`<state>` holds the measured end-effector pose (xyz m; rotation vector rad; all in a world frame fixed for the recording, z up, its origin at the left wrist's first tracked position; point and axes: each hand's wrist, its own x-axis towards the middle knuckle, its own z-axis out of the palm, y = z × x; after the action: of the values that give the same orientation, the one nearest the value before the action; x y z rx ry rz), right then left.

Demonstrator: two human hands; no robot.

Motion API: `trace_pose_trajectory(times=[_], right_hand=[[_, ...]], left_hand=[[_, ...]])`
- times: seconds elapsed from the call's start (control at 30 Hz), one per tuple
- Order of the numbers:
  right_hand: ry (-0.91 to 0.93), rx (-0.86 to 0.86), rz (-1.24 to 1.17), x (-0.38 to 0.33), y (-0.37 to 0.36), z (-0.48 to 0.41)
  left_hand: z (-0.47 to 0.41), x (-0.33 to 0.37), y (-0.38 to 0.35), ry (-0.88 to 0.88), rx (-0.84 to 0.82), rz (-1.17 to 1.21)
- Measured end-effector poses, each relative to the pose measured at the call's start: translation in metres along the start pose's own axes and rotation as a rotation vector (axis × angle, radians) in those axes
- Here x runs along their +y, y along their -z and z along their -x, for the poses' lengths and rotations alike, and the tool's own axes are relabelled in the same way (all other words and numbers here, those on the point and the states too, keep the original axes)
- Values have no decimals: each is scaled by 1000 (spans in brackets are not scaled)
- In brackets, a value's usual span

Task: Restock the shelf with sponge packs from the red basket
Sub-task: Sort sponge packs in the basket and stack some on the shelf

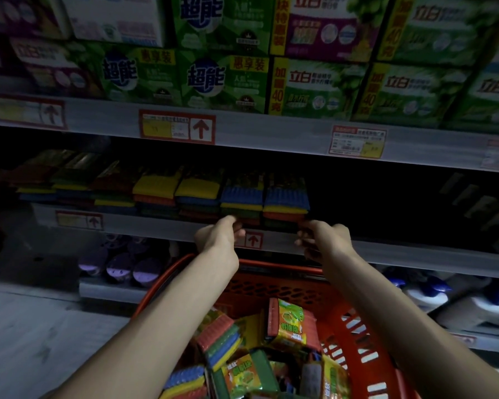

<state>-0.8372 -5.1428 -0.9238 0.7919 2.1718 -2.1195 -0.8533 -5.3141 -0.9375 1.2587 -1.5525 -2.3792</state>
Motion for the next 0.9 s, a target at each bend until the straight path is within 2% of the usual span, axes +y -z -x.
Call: trace_pose_trajectory(times=[0.3, 0.57, 0.7, 0.9], right_hand=[[11, -46, 39, 1, 2, -3], [67, -168, 36, 4, 21, 13], [164, -265, 173, 9, 36, 28], [206, -375, 272, 32, 57, 50]], left_hand=[[4, 0, 1, -6, -28, 2], [23, -2, 25, -5, -213, -88], [40, -7, 42, -87, -340, -191], [65, -28, 71, -245, -471, -437]])
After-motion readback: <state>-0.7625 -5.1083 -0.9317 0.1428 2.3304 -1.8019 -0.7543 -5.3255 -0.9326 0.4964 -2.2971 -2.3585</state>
